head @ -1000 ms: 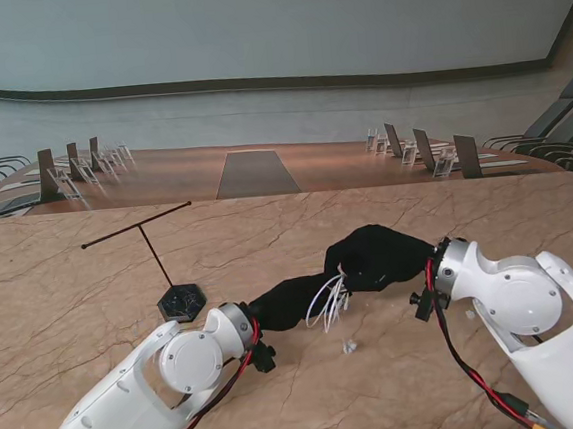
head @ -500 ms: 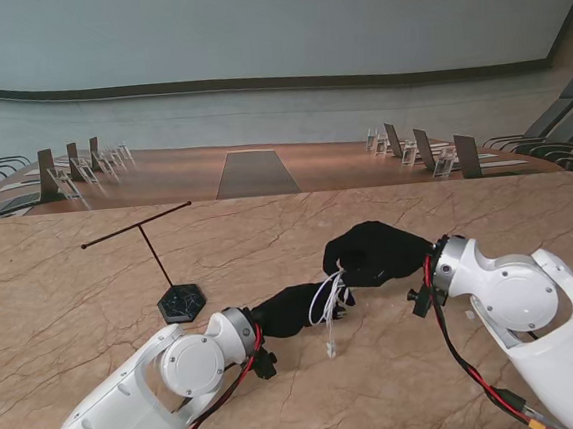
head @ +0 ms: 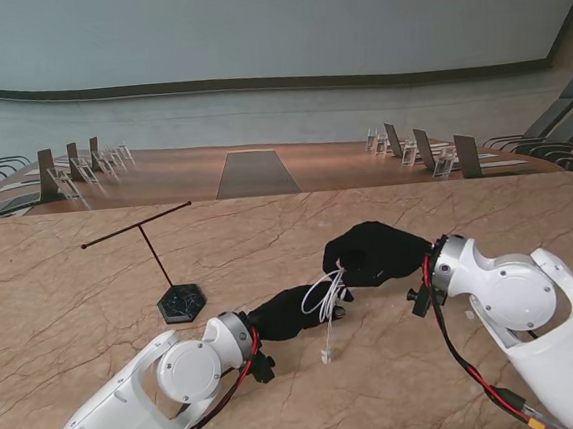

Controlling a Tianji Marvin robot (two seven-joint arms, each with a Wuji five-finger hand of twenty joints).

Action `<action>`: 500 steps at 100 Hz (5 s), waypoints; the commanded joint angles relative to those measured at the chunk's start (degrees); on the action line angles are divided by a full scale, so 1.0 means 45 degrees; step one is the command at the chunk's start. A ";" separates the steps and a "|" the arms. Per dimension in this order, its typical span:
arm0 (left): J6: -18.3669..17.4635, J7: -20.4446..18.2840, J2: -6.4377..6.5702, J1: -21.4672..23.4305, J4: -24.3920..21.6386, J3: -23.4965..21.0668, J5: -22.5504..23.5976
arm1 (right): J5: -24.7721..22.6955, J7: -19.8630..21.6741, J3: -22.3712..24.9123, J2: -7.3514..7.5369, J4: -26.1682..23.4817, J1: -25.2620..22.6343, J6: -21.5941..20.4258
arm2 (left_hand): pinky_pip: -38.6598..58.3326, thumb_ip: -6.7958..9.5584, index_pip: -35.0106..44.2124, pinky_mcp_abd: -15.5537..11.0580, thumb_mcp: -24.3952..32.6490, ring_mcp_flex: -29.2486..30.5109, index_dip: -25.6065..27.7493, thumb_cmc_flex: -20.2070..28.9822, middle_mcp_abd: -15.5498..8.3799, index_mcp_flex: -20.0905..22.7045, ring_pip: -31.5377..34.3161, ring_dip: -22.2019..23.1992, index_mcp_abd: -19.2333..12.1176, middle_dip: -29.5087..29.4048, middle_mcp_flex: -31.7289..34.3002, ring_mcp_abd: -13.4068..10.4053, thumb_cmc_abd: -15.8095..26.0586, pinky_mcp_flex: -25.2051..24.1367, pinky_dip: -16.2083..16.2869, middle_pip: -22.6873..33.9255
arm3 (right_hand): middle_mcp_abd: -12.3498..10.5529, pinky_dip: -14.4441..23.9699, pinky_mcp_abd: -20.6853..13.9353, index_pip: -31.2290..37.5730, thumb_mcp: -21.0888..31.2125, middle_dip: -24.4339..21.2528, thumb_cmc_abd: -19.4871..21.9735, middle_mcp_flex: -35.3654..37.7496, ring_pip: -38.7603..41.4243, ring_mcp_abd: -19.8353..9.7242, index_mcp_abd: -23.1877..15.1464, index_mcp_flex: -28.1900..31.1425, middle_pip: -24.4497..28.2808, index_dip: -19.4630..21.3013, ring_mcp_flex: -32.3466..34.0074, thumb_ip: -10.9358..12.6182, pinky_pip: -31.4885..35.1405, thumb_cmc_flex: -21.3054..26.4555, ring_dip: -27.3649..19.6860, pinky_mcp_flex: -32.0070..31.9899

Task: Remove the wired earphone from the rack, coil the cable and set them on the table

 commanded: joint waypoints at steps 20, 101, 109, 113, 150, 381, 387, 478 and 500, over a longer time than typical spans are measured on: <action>0.0095 0.0130 -0.0163 -0.0174 0.0067 0.0403 -0.0334 | 0.0142 -0.0056 -0.0275 -0.0079 -0.0015 -0.0073 0.0195 | -0.0282 -0.0167 -0.0367 -0.0218 0.0123 -0.0214 -0.0137 -0.0068 -0.0359 -0.0442 -0.0333 -0.0271 -0.0268 -0.0207 -0.0233 -0.0421 0.0001 -0.0224 -0.0199 -0.0190 | 0.0480 0.0325 -0.1774 0.2624 0.0980 -0.0080 0.1244 -0.0017 0.0190 0.1807 -0.1965 0.0977 0.0385 0.1088 0.0185 0.1254 0.0449 0.1054 0.0189 -0.0122; 0.0451 0.0989 -0.0451 -0.0316 0.0264 0.0500 -0.0156 | 0.0122 0.0036 -0.0423 -0.0079 0.0094 -0.0203 0.0563 | 0.1579 0.0276 0.5123 0.0967 0.0343 0.2545 0.3312 0.5275 -0.0686 0.1134 0.1398 -0.0089 -0.2433 0.0965 0.3333 0.0245 -0.0349 0.1395 -0.0022 0.1625 | 0.0495 0.0339 -0.1712 0.2619 0.1007 -0.0122 0.1228 -0.0076 0.0132 0.1844 -0.1992 0.0960 0.0372 0.1050 0.0094 0.1396 0.0385 0.0976 0.0174 -0.0235; 0.0584 0.0877 -0.0408 -0.0321 0.0210 0.0481 -0.0102 | 0.0138 0.0052 -0.0415 -0.0074 0.0100 -0.0213 0.0535 | 0.1618 0.0251 0.5554 0.1006 0.0347 0.2642 0.3689 0.5275 -0.0675 0.1427 0.1326 -0.0197 -0.2452 0.0867 0.3485 0.0303 -0.0311 0.1454 -0.0089 0.1449 | 0.0519 0.0342 -0.1716 0.2617 0.0991 -0.0138 0.1259 -0.0161 0.0092 0.1838 -0.2031 0.0910 0.0342 0.1061 0.0025 0.1408 0.0343 0.0957 0.0166 -0.0311; 0.0628 0.0794 -0.0386 -0.0325 0.0191 0.0469 -0.0089 | 0.0145 0.0045 -0.0409 -0.0075 0.0105 -0.0224 0.0517 | 0.1628 0.0243 0.5680 0.1008 0.0309 0.2663 0.3865 0.5275 -0.0681 0.1506 0.1302 -0.0236 -0.2509 0.0835 0.3558 0.0280 -0.0285 0.1453 -0.0113 0.1391 | 0.0548 0.0342 -0.1726 0.2626 0.0989 -0.0153 0.1251 -0.0227 0.0062 0.1833 -0.2028 0.0904 0.0313 0.1068 -0.0030 0.1423 0.0309 0.0956 0.0161 -0.0374; 0.0732 0.0968 -0.0420 -0.0277 0.0317 0.0363 0.0042 | 0.0261 0.0033 -0.0192 -0.0073 0.0002 -0.0367 0.0378 | 0.1725 0.0176 0.6399 0.1056 0.0361 0.2972 0.5794 0.5275 -0.0792 0.1713 0.1243 -0.0490 -0.2606 0.0823 0.4062 0.0334 -0.0553 0.1606 -0.0368 0.1189 | 0.1369 0.0882 -0.3018 0.2576 0.1365 -0.0482 0.0818 -0.4311 -0.1398 0.1169 -0.2149 0.0892 0.0418 0.1024 -0.3017 0.1490 -0.1222 0.0789 0.0847 -0.3157; 0.1101 0.1333 -0.0389 0.0091 0.0676 -0.0301 0.0641 | 0.0249 0.1039 0.0897 0.0225 -0.1052 -0.0148 -0.0279 | 0.3059 0.0187 0.6668 0.1133 0.0376 0.3343 0.8669 0.5275 -0.1544 0.1696 0.4199 0.1598 -0.2993 0.5398 0.4495 -0.0336 -0.0317 0.1667 0.1208 0.5105 | 0.1388 0.1641 -0.4108 0.2344 0.0783 0.4632 0.1357 -0.7583 -0.1982 -0.0134 -0.2735 0.0582 0.2442 0.1099 -0.4741 0.1629 -0.1982 0.0474 0.4045 -0.4559; 0.1082 0.1374 -0.0395 0.0111 0.0680 -0.0318 0.0656 | 0.0282 0.1084 0.0897 0.0232 -0.1059 -0.0133 -0.0262 | 0.3059 0.0191 0.6665 0.1145 0.0386 0.3345 0.8667 0.5276 -0.1541 0.1697 0.4198 0.1598 -0.2970 0.5405 0.4506 -0.0316 -0.0326 0.1674 0.1214 0.5104 | 0.1453 0.1628 -0.4012 0.2381 0.0774 0.4535 0.1311 -0.7328 -0.1933 -0.0046 -0.2698 0.0542 0.2460 0.1136 -0.4596 0.1586 -0.1925 0.0566 0.3993 -0.4451; 0.0876 0.1371 -0.0442 0.0019 0.0472 -0.0264 0.0327 | 0.0809 0.1481 0.0737 0.0250 -0.1181 -0.0058 0.0285 | 0.2070 0.0213 0.5919 0.0606 0.0547 0.2179 0.6056 0.5275 -0.1347 0.0575 0.2549 0.0875 -0.2298 0.4293 0.3054 -0.0334 -0.0714 0.0932 0.0387 0.3675 | 0.1789 -0.0121 -0.1316 0.3351 0.1126 0.1894 0.1389 -0.1371 -0.0425 0.1766 -0.1141 0.0356 0.1556 0.0498 -0.0593 0.1724 -0.0432 0.1316 0.0573 -0.0766; 0.0879 0.0863 -0.0418 -0.0462 0.0494 0.0153 -0.0026 | 0.1064 0.1600 0.0554 0.0247 -0.1071 0.0226 0.0396 | -0.0101 0.0099 0.5435 0.0214 0.0257 0.0542 0.4197 0.4941 -0.1087 -0.0033 -0.0362 -0.0803 -0.1808 0.4416 0.1325 -0.0758 -0.1543 -0.0095 -0.0737 0.0589 | 0.1823 -0.0249 -0.1251 0.3465 0.1273 0.1947 0.1326 -0.1292 -0.0323 0.1771 -0.1100 0.0398 0.1606 0.0565 -0.0470 0.1833 -0.0342 0.1281 0.0470 -0.0595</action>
